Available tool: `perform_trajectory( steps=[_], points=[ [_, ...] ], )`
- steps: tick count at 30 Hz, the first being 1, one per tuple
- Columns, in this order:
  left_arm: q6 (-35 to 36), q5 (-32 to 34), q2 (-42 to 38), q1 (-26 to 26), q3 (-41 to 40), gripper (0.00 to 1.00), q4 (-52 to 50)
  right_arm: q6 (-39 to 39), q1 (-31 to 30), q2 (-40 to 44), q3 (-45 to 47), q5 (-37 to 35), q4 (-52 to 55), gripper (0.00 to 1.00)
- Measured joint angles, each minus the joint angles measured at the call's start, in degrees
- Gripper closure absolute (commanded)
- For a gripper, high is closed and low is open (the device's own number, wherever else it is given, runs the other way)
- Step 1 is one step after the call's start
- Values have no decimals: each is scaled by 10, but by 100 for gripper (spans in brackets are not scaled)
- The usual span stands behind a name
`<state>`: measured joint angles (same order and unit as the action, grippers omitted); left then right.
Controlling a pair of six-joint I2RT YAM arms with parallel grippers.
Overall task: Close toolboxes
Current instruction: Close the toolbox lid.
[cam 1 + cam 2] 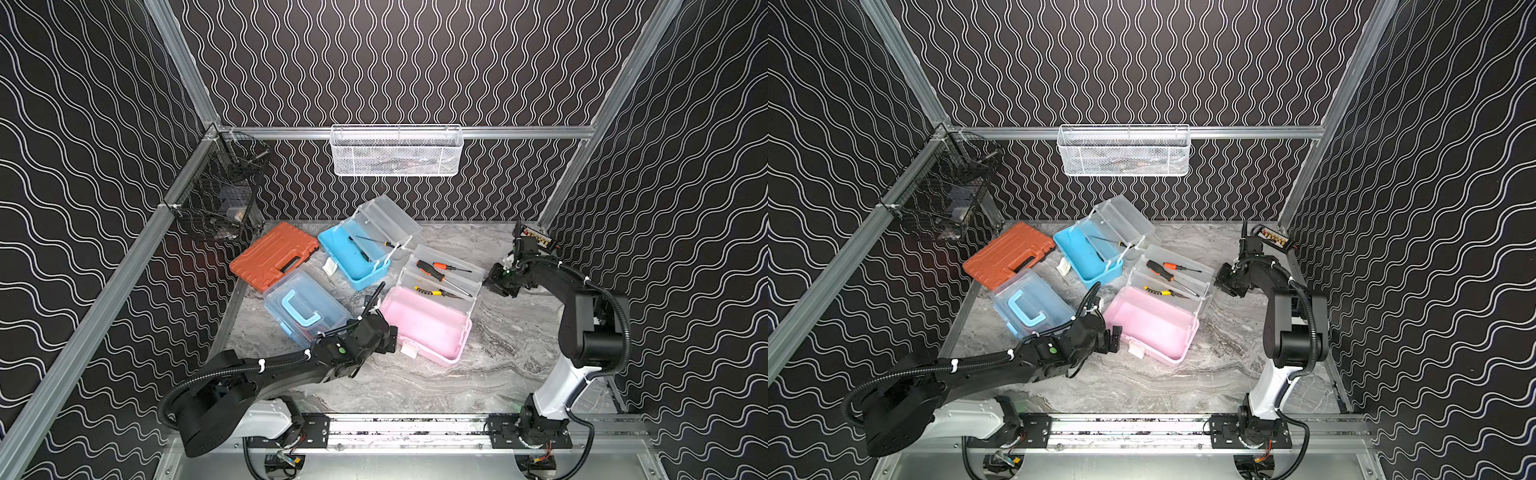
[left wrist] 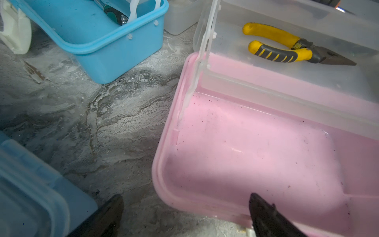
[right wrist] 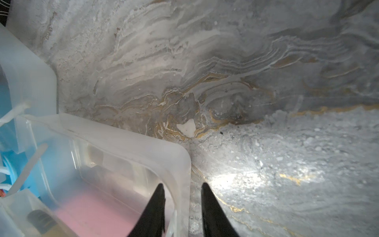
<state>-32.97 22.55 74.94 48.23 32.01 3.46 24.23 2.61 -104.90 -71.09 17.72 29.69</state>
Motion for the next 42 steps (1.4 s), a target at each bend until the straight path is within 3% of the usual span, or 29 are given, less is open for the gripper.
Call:
perform_trajectory(
  steps=[13, 24, 42],
  points=[
    [-2, -4, 35, -1, 6, 1, 39, -23, 0, 0, 11, 15, -18, 100],
    [-2, -9, 55, -1, 14, 1, 53, -28, -12, 63, 53, -27, -37, 100],
    [-2, -9, 95, -2, 39, 1, 50, -43, -102, 222, 168, -181, -128, 100]
  ],
)
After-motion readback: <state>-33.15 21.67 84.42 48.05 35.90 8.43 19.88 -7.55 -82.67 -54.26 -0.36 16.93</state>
